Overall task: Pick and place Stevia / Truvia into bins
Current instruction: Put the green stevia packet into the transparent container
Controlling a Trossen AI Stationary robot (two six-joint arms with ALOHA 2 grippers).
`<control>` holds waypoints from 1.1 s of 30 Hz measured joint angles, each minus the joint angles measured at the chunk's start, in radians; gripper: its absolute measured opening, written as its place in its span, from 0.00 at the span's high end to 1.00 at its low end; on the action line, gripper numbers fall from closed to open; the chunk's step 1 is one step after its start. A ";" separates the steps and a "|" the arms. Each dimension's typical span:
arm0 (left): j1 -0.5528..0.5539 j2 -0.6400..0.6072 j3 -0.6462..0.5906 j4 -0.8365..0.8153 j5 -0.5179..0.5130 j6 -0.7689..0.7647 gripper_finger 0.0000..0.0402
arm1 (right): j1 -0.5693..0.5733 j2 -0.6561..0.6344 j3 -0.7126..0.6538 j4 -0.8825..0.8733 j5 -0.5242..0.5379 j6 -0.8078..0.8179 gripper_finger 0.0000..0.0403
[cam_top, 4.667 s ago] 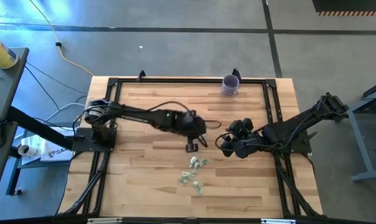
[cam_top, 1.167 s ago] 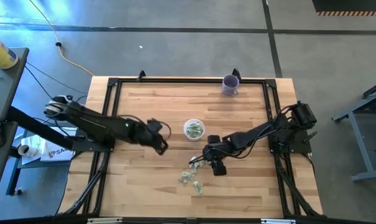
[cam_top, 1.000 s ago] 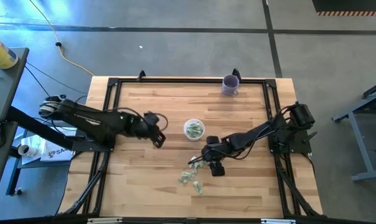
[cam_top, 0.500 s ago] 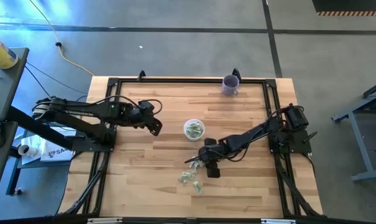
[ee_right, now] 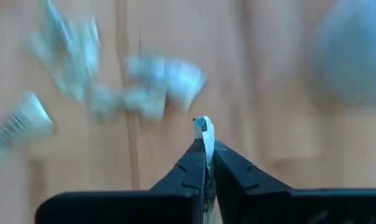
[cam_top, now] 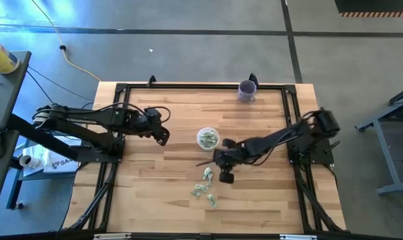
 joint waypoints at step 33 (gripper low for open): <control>0.000 -0.020 -0.002 -0.007 -0.044 -0.051 0.54 | -0.279 0.072 0.156 0.049 -0.056 -0.241 0.89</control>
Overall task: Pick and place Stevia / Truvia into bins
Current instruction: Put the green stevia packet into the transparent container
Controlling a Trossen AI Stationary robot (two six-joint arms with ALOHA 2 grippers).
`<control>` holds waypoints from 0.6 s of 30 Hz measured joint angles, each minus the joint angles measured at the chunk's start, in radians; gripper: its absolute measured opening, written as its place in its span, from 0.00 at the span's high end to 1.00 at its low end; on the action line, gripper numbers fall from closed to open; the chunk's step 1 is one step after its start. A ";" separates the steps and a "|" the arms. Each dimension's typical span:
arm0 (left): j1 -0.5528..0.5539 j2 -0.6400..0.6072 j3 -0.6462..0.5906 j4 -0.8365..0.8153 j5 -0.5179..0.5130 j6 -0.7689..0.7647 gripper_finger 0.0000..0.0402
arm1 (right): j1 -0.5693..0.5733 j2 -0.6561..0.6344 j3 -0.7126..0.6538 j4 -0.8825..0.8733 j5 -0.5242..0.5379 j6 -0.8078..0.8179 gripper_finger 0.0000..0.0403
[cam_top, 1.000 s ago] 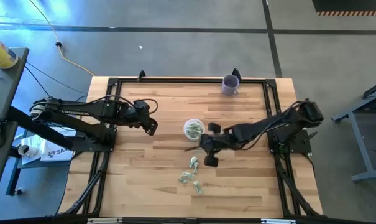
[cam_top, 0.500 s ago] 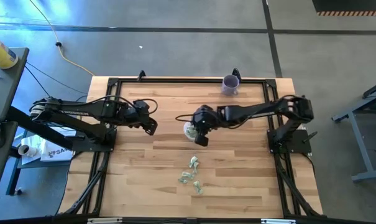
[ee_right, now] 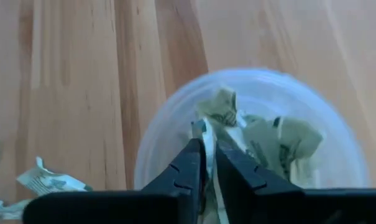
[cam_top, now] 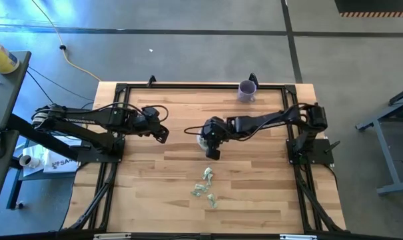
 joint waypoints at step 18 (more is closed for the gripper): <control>0.000 0.000 -0.001 -0.002 0.000 -0.007 0.54 | 0.109 -0.014 0.197 -0.366 -0.062 -0.341 0.51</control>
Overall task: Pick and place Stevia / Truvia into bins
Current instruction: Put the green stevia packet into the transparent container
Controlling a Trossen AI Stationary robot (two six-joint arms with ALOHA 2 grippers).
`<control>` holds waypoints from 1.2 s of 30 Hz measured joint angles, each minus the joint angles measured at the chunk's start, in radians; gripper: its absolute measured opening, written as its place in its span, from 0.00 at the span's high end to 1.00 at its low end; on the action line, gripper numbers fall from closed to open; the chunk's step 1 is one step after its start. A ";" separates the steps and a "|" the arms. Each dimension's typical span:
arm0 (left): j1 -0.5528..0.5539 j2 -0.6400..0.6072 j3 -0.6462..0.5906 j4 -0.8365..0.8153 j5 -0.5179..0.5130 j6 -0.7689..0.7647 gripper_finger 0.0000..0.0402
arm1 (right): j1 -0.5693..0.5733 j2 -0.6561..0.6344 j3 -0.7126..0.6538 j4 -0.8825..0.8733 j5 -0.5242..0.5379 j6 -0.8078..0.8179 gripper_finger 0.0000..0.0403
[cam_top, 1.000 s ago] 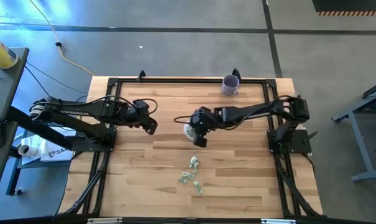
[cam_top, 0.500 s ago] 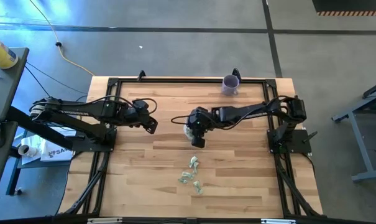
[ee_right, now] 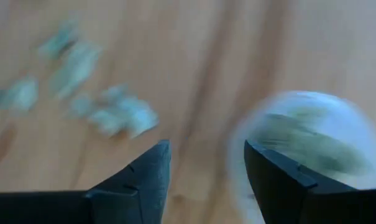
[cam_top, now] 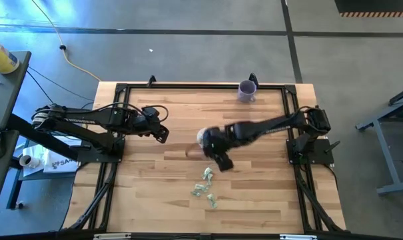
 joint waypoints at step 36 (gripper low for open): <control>0.000 0.000 0.000 -0.003 0.044 0.011 0.54 | 0.182 0.244 -0.096 0.393 -0.016 0.038 0.59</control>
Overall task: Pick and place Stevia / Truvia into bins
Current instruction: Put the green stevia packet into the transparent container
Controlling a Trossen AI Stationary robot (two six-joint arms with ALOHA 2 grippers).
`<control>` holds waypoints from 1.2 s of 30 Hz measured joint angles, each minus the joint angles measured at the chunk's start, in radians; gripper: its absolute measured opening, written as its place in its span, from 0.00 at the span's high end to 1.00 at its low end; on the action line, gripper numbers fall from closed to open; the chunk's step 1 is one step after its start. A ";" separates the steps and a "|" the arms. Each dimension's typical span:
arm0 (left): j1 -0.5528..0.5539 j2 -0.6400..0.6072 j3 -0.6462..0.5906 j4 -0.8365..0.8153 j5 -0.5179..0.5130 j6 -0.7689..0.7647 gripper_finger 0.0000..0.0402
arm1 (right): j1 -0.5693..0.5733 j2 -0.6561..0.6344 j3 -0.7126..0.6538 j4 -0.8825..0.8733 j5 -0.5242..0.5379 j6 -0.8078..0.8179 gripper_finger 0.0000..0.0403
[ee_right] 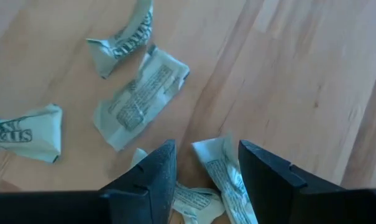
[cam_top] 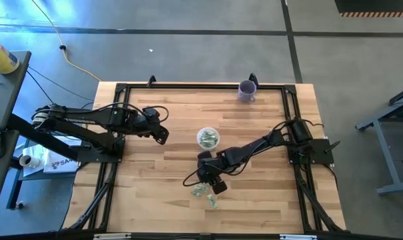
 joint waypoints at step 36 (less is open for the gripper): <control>0.000 0.000 0.001 -0.003 -0.007 0.000 0.54 | -0.038 -0.008 0.013 -0.061 0.084 0.076 0.99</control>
